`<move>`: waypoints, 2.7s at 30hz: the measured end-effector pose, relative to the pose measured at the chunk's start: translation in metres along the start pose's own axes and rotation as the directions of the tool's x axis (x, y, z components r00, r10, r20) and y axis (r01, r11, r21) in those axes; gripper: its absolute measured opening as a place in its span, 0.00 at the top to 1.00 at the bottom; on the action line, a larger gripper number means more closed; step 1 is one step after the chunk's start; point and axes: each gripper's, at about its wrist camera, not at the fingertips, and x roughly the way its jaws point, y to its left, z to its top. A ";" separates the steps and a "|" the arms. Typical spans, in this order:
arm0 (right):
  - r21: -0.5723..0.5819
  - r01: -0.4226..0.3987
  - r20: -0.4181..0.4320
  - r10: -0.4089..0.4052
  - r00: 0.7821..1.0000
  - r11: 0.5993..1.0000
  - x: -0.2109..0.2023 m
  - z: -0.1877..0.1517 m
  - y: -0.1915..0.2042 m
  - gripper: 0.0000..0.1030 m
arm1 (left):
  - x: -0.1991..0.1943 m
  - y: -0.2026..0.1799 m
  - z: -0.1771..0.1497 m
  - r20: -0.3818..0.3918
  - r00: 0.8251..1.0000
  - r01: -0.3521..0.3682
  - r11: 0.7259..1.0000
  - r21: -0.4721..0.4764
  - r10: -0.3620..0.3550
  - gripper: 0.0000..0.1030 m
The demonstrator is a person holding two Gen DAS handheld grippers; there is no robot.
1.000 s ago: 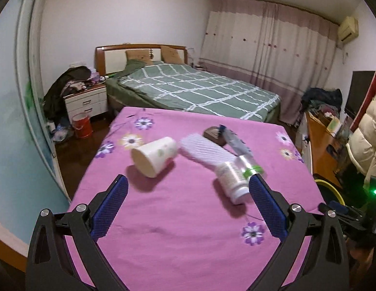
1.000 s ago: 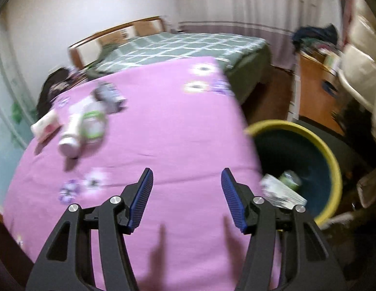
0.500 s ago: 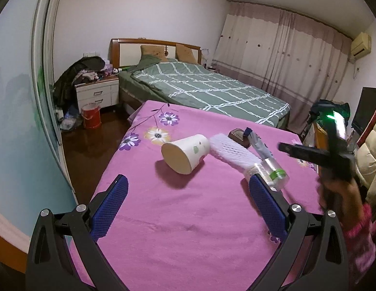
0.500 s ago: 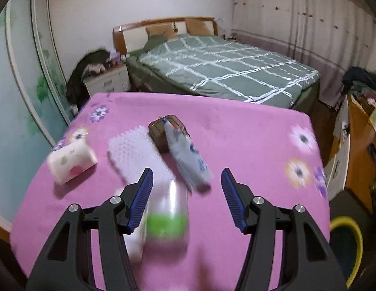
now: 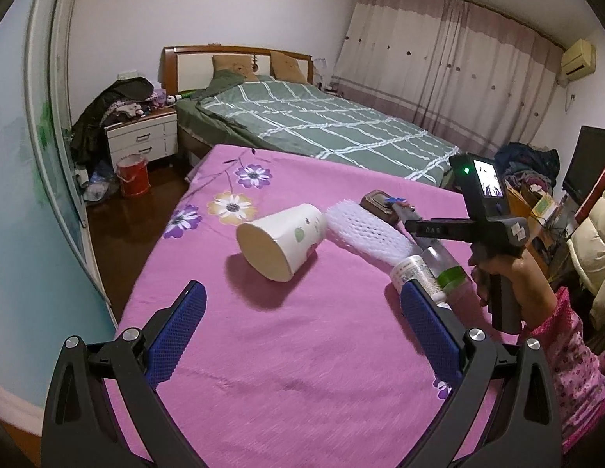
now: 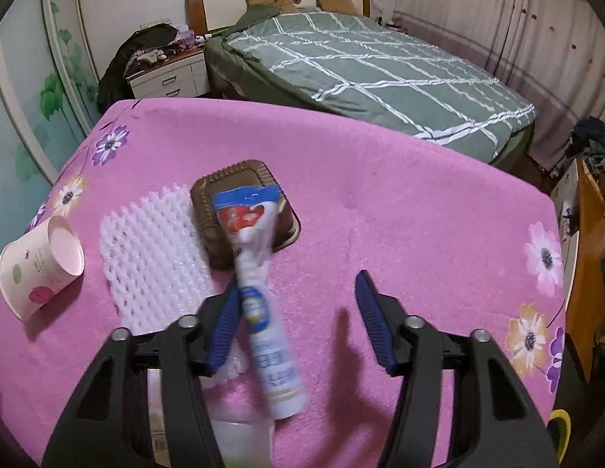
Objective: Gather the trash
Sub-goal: 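Grasp the blue-capped toothpaste tube with the right tool and lift it, then carry the toothpaste tube over the bin and open the right tool, then grasp the white paper cup with the left tool and lift it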
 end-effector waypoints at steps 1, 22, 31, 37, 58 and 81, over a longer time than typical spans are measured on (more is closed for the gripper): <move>0.009 -0.010 -0.008 0.010 1.000 1.000 0.001 -0.002 -0.002 0.80 | 0.002 -0.001 0.000 -0.003 1.000 0.002 1.000 0.003 -0.002 0.05; 0.233 0.075 0.145 -0.111 0.983 0.970 -0.136 -0.121 -0.086 0.91 | 0.008 -0.030 -0.010 -0.028 0.998 0.064 0.997 0.051 -0.063 0.05; 0.474 0.198 0.081 -0.267 0.960 0.858 -0.167 -0.221 -0.178 0.89 | 0.004 -0.051 -0.012 -0.036 0.996 0.080 0.993 0.082 -0.078 0.05; 0.525 0.291 0.028 -0.359 0.933 0.800 -0.165 -0.246 -0.207 0.54 | 0.000 -0.062 -0.013 -0.038 0.996 0.079 0.992 0.099 -0.075 0.05; 0.496 0.245 0.069 -0.320 0.945 0.833 -0.155 -0.236 -0.193 0.48 | 0.076 -0.020 0.045 -0.133 0.990 -0.016 0.960 0.280 0.055 0.05; 0.470 0.230 0.046 -0.283 0.958 0.852 -0.148 -0.232 -0.194 0.44 | 0.217 -0.024 0.074 -0.542 0.818 0.149 0.838 0.526 0.194 0.13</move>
